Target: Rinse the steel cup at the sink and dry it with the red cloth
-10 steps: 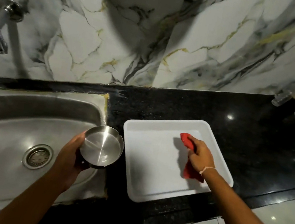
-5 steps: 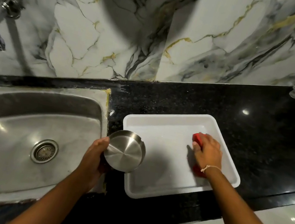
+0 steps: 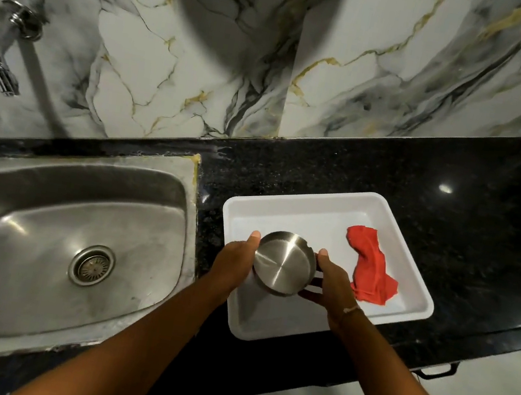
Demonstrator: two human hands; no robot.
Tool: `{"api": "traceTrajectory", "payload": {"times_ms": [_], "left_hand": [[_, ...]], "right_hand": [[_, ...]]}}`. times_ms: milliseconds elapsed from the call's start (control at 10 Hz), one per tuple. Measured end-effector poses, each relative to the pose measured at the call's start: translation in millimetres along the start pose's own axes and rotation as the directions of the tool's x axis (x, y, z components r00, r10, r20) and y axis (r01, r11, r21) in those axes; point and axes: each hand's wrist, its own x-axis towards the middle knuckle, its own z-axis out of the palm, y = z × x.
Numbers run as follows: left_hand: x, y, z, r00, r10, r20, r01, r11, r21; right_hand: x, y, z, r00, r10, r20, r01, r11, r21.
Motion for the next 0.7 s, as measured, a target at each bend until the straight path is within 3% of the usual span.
{"api": "traceTrajectory", "payload": {"times_ms": [100,300,600,700], "left_hand": [[12.5,2.5,6.2,0.990,-0.124,0.066,0.120,0.990,0.073],[24.8,8.0,18.3,0.972,-0.221,0.083,0.219,0.975,0.024],[28.8,2.3,14.5,0.962,-0.233,0.144,0.236,0.972,-0.009],[21.2,6.7,-5.8,0.996,-0.081,0.046,0.081,0.997,0.007]], "right_hand": [[11.6,4.6,-3.7,0.999,0.043,-0.015,-0.043,0.998,-0.046],[35.0,16.4,-0.6,0.995,0.068,-0.075,-0.078,0.988,-0.135],[45.2,20.1,2.2,0.993,-0.093,-0.070,0.048,0.876,-0.479],[36.1,4.8,9.3,0.934,-0.336,-0.124,0.259,0.872,-0.415]]}}
